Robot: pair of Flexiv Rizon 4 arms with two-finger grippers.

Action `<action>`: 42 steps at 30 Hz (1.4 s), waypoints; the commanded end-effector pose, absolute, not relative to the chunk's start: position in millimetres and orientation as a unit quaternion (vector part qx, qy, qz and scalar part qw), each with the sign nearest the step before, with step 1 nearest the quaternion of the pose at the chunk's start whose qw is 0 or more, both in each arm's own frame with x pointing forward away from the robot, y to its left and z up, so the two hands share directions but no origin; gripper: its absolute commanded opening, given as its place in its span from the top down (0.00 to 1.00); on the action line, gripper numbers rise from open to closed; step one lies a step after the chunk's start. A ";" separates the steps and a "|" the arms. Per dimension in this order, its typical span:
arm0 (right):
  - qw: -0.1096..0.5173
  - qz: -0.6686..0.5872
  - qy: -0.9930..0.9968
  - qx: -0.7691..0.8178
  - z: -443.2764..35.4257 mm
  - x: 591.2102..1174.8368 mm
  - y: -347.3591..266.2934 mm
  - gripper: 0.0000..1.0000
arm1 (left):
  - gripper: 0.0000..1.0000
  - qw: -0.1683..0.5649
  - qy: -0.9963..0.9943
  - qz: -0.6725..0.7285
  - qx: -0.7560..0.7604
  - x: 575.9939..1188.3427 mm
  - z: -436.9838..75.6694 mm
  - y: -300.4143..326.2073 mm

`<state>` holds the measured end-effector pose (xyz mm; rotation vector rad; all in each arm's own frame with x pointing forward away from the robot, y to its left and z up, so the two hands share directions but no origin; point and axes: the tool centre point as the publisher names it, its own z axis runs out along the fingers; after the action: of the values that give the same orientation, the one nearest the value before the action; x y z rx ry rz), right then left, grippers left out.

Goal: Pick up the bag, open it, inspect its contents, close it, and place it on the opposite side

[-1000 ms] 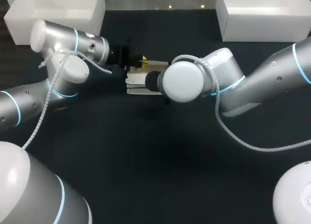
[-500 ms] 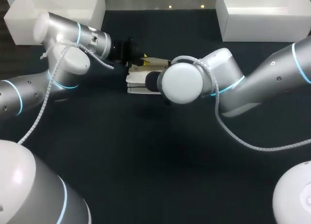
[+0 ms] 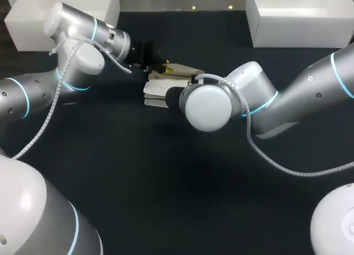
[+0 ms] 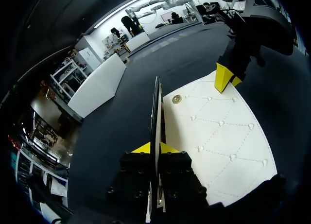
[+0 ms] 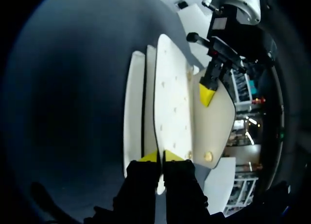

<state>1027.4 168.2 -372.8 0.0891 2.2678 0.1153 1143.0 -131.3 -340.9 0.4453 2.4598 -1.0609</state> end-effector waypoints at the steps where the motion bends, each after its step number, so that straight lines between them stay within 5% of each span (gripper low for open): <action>1: 0.424 0.050 0.904 0.035 -376.1 1027.2 167.2 1.00 | 1.00 0.210 0.886 -0.382 0.161 1144.5 -340.9 -133.2; 26: 0.424 0.050 0.904 0.035 -376.1 1027.2 167.2 1.00 | 1.00 0.258 0.866 -0.386 0.187 1122.8 -346.8 -123.8; 27: 0.424 0.050 0.904 0.035 -376.1 1027.2 167.2 1.00 | 0.55 0.255 0.866 -0.389 0.181 1123.8 -343.9 -122.2; 28: 0.424 0.050 0.904 0.035 -376.1 1027.2 167.2 1.00 | 0.33 0.255 0.866 -0.390 0.180 1124.3 -341.9 -121.4; 29: 0.424 0.050 0.904 0.035 -376.1 1027.2 167.2 1.00 | 0.20 0.255 0.866 -0.391 0.179 1125.2 -337.6 -120.0; 30: 0.424 0.050 0.904 0.035 -376.1 1027.2 167.2 1.00 | 0.16 0.256 0.866 -0.391 0.177 1126.0 -334.3 -119.3; 39: 0.424 0.050 0.904 0.035 -376.1 1027.2 167.2 1.00 | 0.29 0.250 0.869 -0.392 0.170 1137.2 -319.3 -114.0; 41: 0.424 0.050 0.904 0.035 -376.1 1027.2 167.2 1.00 | 0.51 0.251 0.870 -0.390 0.170 1138.1 -318.9 -113.7; 42: 0.424 0.050 0.904 0.035 -376.1 1027.2 167.2 1.00 | 0.54 0.251 0.870 -0.389 0.171 1138.5 -319.1 -113.9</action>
<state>1026.9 167.5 -373.7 0.0882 2.2651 0.1216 1135.3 -112.7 -318.6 0.4608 2.3635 -1.0570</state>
